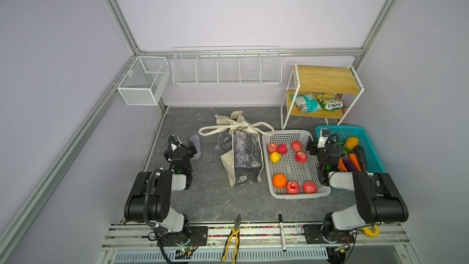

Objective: Place the food into the grocery bag and tie it

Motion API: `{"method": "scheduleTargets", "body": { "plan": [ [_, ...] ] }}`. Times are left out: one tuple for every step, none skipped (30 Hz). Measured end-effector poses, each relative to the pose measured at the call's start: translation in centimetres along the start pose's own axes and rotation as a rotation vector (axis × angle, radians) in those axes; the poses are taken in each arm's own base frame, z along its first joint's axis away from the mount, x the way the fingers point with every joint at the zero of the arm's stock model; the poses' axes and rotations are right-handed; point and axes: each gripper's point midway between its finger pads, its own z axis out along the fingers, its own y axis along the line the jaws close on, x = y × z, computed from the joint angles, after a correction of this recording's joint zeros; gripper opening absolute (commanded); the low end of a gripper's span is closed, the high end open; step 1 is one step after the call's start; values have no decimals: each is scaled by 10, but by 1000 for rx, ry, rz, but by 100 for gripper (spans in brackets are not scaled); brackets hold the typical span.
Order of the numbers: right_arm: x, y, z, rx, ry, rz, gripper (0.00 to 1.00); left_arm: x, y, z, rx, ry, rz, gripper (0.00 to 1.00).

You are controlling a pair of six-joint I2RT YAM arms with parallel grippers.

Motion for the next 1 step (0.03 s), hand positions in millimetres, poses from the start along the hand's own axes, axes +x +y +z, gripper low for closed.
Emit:
{"method": "scheduleTargets", "body": {
  "plan": [
    [0,0,0,0,0,0,88,0,0,0,0,0,0,99]
  ]
}}
